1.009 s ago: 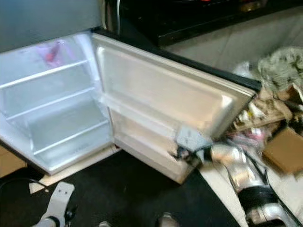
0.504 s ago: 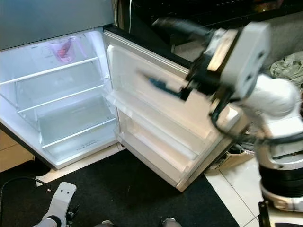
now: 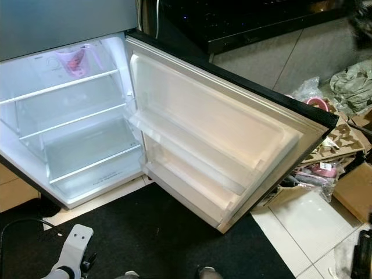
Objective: Restocking fridge
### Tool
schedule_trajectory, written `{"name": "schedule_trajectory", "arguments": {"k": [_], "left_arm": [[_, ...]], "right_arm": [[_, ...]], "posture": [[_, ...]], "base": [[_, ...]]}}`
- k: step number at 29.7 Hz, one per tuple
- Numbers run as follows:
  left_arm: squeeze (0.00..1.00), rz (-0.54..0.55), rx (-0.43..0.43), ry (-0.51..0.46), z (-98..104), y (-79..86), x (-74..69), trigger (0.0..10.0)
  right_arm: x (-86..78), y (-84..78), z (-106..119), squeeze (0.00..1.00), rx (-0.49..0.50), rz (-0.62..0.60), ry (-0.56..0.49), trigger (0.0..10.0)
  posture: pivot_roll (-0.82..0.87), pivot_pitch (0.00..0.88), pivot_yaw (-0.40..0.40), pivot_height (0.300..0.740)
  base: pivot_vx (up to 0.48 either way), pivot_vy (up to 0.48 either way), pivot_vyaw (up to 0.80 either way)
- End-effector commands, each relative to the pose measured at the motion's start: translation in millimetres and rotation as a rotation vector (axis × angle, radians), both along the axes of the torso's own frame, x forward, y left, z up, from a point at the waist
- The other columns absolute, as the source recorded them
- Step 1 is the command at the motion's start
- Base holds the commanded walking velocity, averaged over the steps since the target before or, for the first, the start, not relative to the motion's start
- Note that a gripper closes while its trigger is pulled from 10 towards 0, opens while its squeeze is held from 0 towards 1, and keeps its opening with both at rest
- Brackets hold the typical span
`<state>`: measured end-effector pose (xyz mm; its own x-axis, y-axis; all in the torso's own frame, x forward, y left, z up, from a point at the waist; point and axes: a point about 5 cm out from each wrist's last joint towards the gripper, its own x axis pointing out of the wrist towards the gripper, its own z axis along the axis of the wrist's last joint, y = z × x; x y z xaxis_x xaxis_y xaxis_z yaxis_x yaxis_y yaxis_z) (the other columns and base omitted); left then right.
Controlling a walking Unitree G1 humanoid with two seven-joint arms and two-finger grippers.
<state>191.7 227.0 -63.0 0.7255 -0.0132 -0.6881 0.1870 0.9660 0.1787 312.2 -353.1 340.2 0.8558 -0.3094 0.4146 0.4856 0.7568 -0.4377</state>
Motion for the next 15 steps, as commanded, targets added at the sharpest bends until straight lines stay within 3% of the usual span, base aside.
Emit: {"name": "schedule_trajectory", "arguments": {"k": [1,7,8,9,12,15], "left_arm": [[0.00,0.004,0.007,0.039,-6,2.0,-10.7,10.0],[0.00,0.003,0.007,0.040,-6,1.8,-11.1,10.0],[0.00,0.005,0.006,0.041,-6,2.1,-11.8,10.0],[0.00,0.005,0.006,0.041,-6,2.1,-11.8,10.0],[0.00,0.010,0.010,0.048,-7,4.3,-15.2,10.0],[0.00,0.010,0.016,0.056,-8,6.4,-17.8,10.0]], "right_arm": [[7.6,-9.7,-39,0.00,0.053,0.007,0.104,10.0],[14.1,-6.4,-68,0.00,0.122,0.064,0.170,10.0],[18.0,0.4,-87,0.00,0.174,0.107,0.200,10.0],[18.0,0.4,-87,0.00,0.174,0.107,0.200,10.0],[24.8,23.0,-125,0.00,0.295,0.226,0.243,10.0],[27.6,36.7,-134,0.00,0.321,0.309,0.262,10.0]], "posture": [[-0.09,0.169,0.014,0.727],[-0.09,0.169,0.013,0.727],[-0.08,0.172,0.013,0.727],[-0.08,0.172,0.013,0.727],[-0.07,0.179,0.018,0.727],[-0.07,0.181,0.019,0.727]], "base": [[0.000,0.000,0.00],[0.000,0.000,0.00],[0.000,0.000,0.00],[0.000,0.000,0.00],[0.000,0.000,0.00],[0.000,0.000,0.00]]}}
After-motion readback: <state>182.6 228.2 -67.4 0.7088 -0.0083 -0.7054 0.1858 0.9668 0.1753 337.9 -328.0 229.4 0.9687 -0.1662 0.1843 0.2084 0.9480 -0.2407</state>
